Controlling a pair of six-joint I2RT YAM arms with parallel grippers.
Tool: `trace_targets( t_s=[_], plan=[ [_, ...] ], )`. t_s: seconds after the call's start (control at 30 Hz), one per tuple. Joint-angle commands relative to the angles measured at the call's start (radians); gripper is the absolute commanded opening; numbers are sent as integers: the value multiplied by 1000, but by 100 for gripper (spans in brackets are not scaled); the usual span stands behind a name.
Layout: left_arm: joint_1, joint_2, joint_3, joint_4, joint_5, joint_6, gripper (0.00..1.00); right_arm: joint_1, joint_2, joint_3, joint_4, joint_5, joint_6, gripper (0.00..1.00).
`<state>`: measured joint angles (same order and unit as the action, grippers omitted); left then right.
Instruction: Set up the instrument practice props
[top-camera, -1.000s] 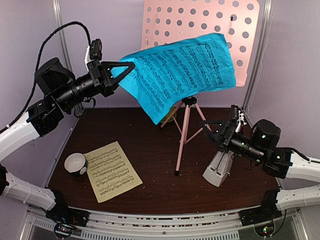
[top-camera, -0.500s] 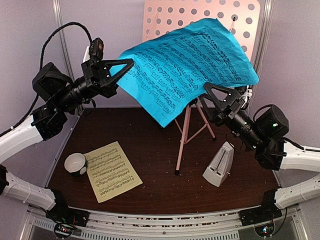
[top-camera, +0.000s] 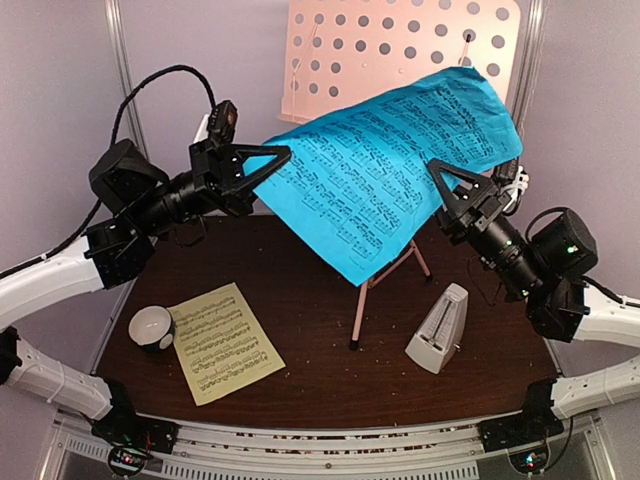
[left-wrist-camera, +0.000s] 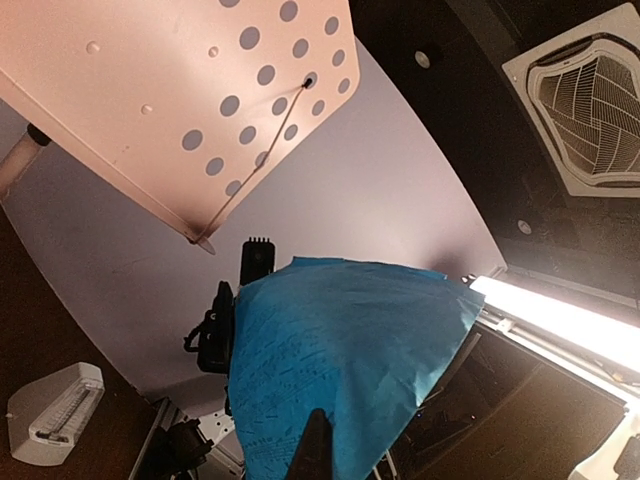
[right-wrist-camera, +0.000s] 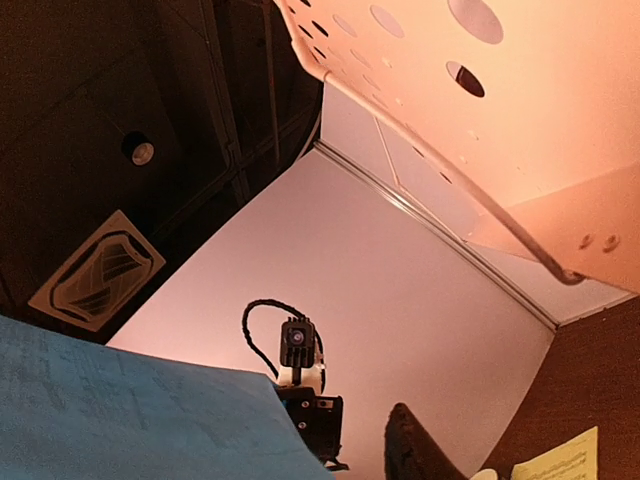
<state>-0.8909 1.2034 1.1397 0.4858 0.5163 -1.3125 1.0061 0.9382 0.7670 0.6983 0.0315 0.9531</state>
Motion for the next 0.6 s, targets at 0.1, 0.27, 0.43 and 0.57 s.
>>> trace_targets(
  t_s=[0.1, 0.27, 0.43, 0.57],
  plan=[
    [-17, 8, 28, -1, 38, 68, 0, 51, -70, 145, -256, 64, -140, 0],
    [-16, -43, 167, -463, -92, 429, 30, 110, -117, 315, -570, 187, -285, 0],
    [-16, -74, 288, -769, -291, 722, 47, 140, -99, 490, -845, 226, -345, 0],
    [-16, -64, 393, -946, -445, 907, 49, 146, -20, 721, -1062, 209, -398, 0]
  ],
)
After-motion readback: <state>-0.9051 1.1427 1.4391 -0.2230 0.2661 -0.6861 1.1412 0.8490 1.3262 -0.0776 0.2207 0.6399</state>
